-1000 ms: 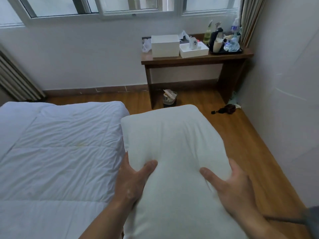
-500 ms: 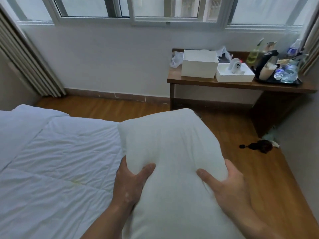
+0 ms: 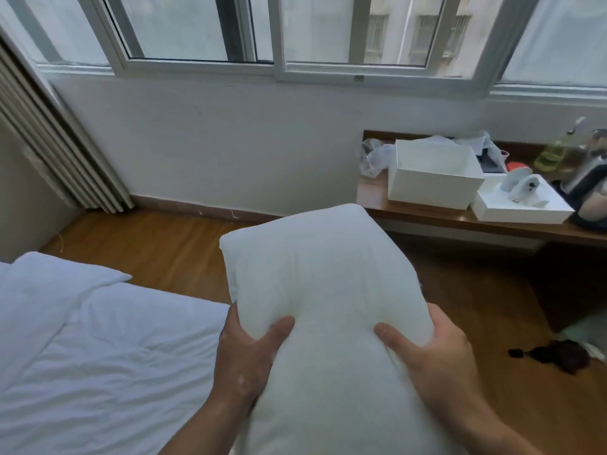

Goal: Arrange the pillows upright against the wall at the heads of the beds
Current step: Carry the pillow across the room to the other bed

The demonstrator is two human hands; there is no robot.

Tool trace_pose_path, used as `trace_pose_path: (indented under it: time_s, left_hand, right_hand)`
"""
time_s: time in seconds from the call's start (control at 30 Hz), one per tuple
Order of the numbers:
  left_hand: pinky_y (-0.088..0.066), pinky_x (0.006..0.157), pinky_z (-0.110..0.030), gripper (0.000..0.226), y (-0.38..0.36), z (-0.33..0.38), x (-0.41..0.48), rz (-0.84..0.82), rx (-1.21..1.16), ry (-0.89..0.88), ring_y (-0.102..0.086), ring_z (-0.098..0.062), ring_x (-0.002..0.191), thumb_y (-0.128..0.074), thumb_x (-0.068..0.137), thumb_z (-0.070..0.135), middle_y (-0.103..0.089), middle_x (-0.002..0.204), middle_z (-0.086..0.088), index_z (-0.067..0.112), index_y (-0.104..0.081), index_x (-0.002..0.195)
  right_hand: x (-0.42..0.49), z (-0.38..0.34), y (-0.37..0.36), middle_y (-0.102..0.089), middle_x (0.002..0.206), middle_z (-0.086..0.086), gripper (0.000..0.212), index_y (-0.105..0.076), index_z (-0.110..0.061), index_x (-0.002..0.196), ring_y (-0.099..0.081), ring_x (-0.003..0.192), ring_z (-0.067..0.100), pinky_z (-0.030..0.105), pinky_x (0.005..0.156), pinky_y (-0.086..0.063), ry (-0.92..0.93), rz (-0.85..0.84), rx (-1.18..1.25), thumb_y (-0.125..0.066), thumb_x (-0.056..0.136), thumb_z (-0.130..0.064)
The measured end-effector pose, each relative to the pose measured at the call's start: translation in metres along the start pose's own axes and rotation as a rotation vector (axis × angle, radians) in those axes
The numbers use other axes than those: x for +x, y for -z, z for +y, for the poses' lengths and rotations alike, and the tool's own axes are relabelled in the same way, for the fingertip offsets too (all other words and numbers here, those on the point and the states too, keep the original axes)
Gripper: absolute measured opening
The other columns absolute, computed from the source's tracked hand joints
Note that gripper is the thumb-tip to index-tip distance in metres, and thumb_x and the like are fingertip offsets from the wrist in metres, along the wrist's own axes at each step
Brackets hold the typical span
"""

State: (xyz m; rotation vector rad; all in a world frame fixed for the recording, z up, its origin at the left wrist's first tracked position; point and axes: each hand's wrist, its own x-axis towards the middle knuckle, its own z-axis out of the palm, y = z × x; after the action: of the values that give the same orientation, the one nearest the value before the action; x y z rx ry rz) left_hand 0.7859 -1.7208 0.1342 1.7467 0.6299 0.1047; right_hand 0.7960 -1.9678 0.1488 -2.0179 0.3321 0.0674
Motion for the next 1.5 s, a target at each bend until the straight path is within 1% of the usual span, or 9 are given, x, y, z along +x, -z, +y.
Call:
trace_pose_path:
  time_s: [0.2,0.4,0.53,0.63,0.73,0.8,1.03,1.3,1.5]
  left_hand:
    - [-0.056,0.086,-0.040,0.066,-0.029,0.030,0.107,0.101,-0.027,0.024,-0.069,-0.013,0.096,-0.089,0.062,0.046,-0.073,0.104,0.013,0.033,-0.060,0.121]
    - [-0.055,0.093,-0.048,0.085,-0.070,0.075,0.208,0.258,-0.048,0.084,-0.068,-0.019,0.103,-0.082,0.053,0.063,-0.071,0.112,0.011,0.034,-0.056,0.129]
    - [-0.055,0.093,-0.047,0.083,-0.091,0.103,0.260,0.338,-0.070,0.116,-0.068,-0.018,0.102,-0.084,0.053,0.060,-0.071,0.111,0.011,0.032,-0.059,0.126]
    - [-0.054,0.092,-0.044,0.079,-0.098,0.117,0.294,0.390,-0.072,0.140,-0.067,-0.016,0.101,-0.085,0.056,0.055,-0.070,0.110,0.012,0.030,-0.059,0.126]
    - [-0.054,0.093,-0.045,0.086,-0.099,0.127,0.327,0.437,-0.068,0.164,-0.067,-0.018,0.103,-0.082,0.052,0.063,-0.069,0.112,0.012,0.031,-0.057,0.128]
    - [-0.054,0.094,-0.048,0.087,-0.097,0.130,0.349,0.461,-0.080,0.172,-0.067,-0.019,0.104,-0.081,0.051,0.066,-0.070,0.113,0.012,0.033,-0.057,0.128]
    - [-0.053,0.097,-0.049,0.095,-0.067,0.138,0.438,0.516,-0.135,0.185,-0.065,-0.021,0.107,-0.080,0.051,0.068,-0.067,0.118,0.011,0.032,-0.053,0.135]
    - [-0.053,0.097,-0.048,0.096,0.008,0.146,0.529,0.603,-0.160,0.213,-0.064,-0.022,0.109,-0.079,0.050,0.070,-0.067,0.118,0.013,0.033,-0.052,0.134]
    - [-0.052,0.099,-0.048,0.096,0.065,0.140,0.585,0.716,-0.201,0.242,-0.064,-0.022,0.109,-0.080,0.051,0.068,-0.067,0.120,0.010,0.032,-0.052,0.135]
  right_hand:
    - [0.131,-0.031,-0.039,-0.074,0.095,-0.014,0.036,-0.063,-0.039,0.096,-0.072,0.086,0.012,0.045,0.078,-0.064,0.056,-0.090,-0.019,-0.087,0.073,-0.051]
    - [0.280,-0.083,-0.065,-0.072,0.103,-0.015,0.048,-0.061,-0.034,0.113,-0.071,0.091,0.013,0.045,0.081,-0.063,0.134,-0.259,-0.057,-0.085,0.075,-0.051]
    - [0.359,-0.114,-0.078,-0.073,0.094,-0.015,0.037,-0.064,-0.039,0.100,-0.069,0.086,0.009,0.046,0.082,-0.060,0.170,-0.321,-0.094,-0.086,0.073,-0.050]
    - [0.402,-0.131,-0.095,-0.073,0.090,-0.014,0.035,-0.062,-0.042,0.093,-0.069,0.084,0.008,0.043,0.078,-0.059,0.192,-0.370,-0.099,-0.087,0.071,-0.051]
    - [0.437,-0.152,-0.115,-0.072,0.087,-0.013,0.033,-0.061,-0.037,0.090,-0.066,0.083,0.006,0.033,0.068,-0.051,0.216,-0.411,-0.105,-0.088,0.073,-0.046]
    - [0.459,-0.165,-0.131,-0.072,0.086,-0.014,0.032,-0.062,-0.034,0.089,-0.065,0.082,0.005,0.031,0.064,-0.047,0.231,-0.434,-0.117,-0.088,0.073,-0.044]
    - [0.524,-0.213,-0.210,-0.077,0.084,-0.012,0.034,-0.069,-0.031,0.093,-0.072,0.084,0.011,0.041,0.077,-0.056,0.283,-0.452,-0.150,-0.090,0.069,-0.045]
    - [0.568,-0.284,-0.320,-0.075,0.081,-0.025,0.031,-0.070,-0.031,0.089,-0.073,0.077,0.011,0.042,0.074,-0.058,0.318,-0.532,-0.140,-0.091,0.069,-0.042]
    - [0.593,-0.333,-0.414,-0.075,0.081,-0.022,0.035,-0.070,-0.031,0.093,-0.074,0.078,0.010,0.040,0.072,-0.058,0.380,-0.637,-0.155,-0.092,0.067,-0.042]
